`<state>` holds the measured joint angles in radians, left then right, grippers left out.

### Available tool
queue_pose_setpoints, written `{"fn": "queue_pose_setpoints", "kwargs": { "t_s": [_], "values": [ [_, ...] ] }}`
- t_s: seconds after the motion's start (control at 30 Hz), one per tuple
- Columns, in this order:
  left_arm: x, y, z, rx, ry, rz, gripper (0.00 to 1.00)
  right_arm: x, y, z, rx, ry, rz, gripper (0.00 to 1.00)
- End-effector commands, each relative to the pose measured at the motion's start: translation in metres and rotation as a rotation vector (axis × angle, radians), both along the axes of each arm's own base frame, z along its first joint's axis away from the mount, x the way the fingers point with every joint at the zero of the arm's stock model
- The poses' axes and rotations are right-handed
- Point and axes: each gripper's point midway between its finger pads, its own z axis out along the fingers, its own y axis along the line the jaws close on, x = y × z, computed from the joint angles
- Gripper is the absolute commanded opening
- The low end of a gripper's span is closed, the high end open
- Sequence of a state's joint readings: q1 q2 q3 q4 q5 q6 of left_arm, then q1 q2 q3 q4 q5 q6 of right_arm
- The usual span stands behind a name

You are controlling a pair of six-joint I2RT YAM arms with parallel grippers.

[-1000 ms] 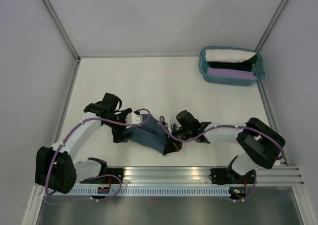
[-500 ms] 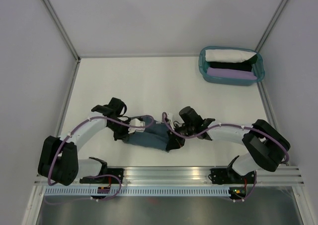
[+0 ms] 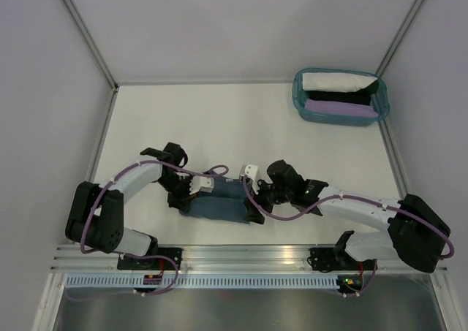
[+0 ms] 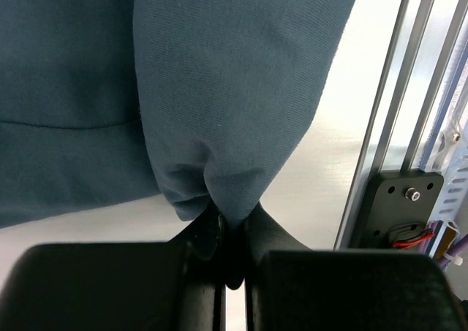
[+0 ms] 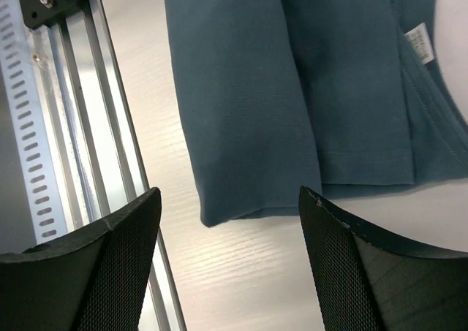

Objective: Roll the t-shirts
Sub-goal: Roll the tshirt

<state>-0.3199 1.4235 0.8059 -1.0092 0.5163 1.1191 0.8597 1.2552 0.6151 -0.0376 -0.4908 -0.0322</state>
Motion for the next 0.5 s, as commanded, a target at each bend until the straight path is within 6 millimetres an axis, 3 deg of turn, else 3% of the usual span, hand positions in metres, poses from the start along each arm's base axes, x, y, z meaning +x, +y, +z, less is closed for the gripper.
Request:
{"fn": "queue_pose_setpoints", "kwargs": {
  "t_s": [0.0,0.1,0.2,0.27,0.37,0.4,0.47],
  "values": [
    [-0.002,-0.003,0.004,-0.019,0.051,0.017,0.02,0.006,0.009,-0.014,-0.083,-0.056,-0.007,0.81],
    [-0.004,-0.003,0.003,-0.025,0.069,0.021,0.02,-0.013,0.021,-0.034,-0.182,-0.045,-0.002,0.8],
    [-0.009,-0.003,0.002,-0.039,0.078,0.012,0.02,-0.012,0.023,-0.049,-0.203,-0.015,-0.093,0.8],
    [-0.008,-0.002,0.003,-0.05,0.075,0.016,0.02,0.0,0.019,-0.058,-0.243,-0.019,-0.174,0.76],
    [-0.011,0.001,0.007,-0.061,0.098,0.02,0.02,-0.01,0.021,-0.063,-0.242,0.059,-0.152,0.44],
    [-0.019,0.003,0.01,-0.06,0.132,0.018,0.02,-0.014,0.023,-0.061,-0.228,0.086,-0.139,0.26],
    [-0.029,0.008,0.012,-0.065,0.153,0.011,0.02,-0.033,0.029,-0.047,-0.16,0.177,-0.083,0.09]
  ]
}}
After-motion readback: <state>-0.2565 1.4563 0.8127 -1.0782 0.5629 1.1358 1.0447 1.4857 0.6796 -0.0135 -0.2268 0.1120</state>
